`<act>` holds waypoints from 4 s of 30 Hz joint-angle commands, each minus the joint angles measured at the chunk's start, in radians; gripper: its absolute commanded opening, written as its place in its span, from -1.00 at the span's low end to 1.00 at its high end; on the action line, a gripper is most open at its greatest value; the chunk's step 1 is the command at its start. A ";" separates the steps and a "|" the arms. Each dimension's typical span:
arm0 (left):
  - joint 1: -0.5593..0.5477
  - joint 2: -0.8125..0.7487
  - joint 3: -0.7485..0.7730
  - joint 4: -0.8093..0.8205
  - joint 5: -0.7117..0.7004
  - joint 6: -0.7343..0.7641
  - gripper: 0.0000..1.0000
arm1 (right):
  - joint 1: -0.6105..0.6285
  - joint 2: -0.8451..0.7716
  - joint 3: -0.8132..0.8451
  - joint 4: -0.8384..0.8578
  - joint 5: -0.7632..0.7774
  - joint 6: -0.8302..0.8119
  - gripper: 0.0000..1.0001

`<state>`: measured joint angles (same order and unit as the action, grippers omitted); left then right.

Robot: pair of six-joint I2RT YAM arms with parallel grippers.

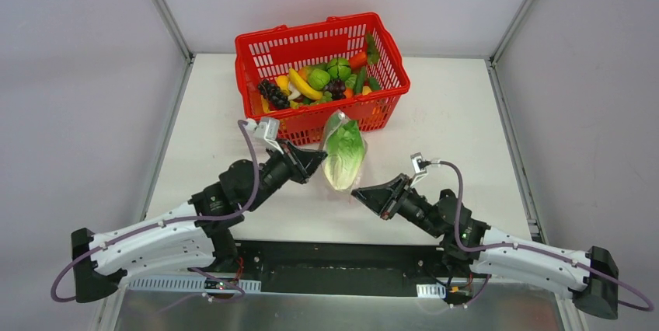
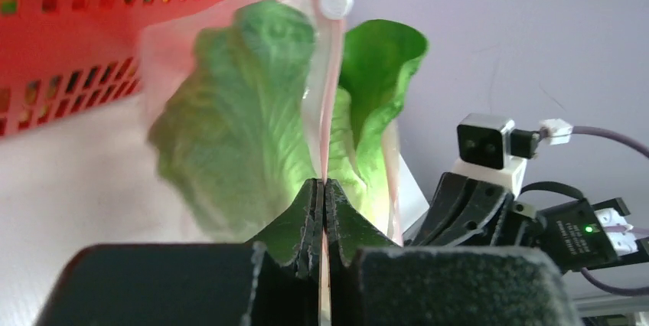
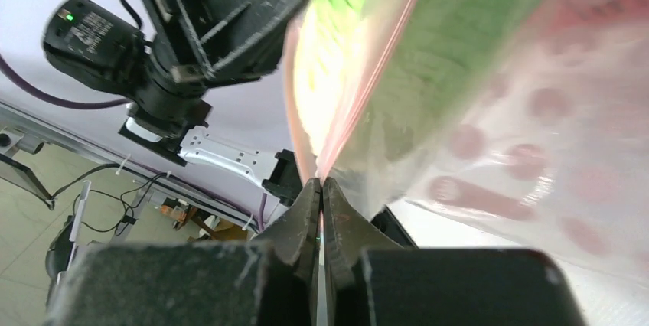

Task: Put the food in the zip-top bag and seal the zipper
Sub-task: Place the fake vegetable in the zipper food storage bag, then adjust the fake vegetable in the zipper food storage bag.

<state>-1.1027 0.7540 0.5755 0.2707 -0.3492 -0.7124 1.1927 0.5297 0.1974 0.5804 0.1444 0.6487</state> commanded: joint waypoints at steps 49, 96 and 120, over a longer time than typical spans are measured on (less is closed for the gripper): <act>0.016 -0.032 0.110 -0.383 0.021 0.082 -1.00 | -0.203 0.384 0.269 -0.405 0.081 0.115 -0.15; 0.022 0.370 0.968 -1.111 -0.026 0.343 -1.00 | -0.139 0.419 1.052 -1.195 0.389 -0.180 -1.00; -0.020 0.225 0.771 -0.803 -0.084 0.321 -1.00 | -0.144 0.349 0.951 -0.953 0.083 -0.234 0.29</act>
<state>-1.1248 1.0088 1.3861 -0.6258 -0.3790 -0.3592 1.0496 0.8921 1.1370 -0.4294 0.3187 0.4053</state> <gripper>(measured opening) 0.008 0.611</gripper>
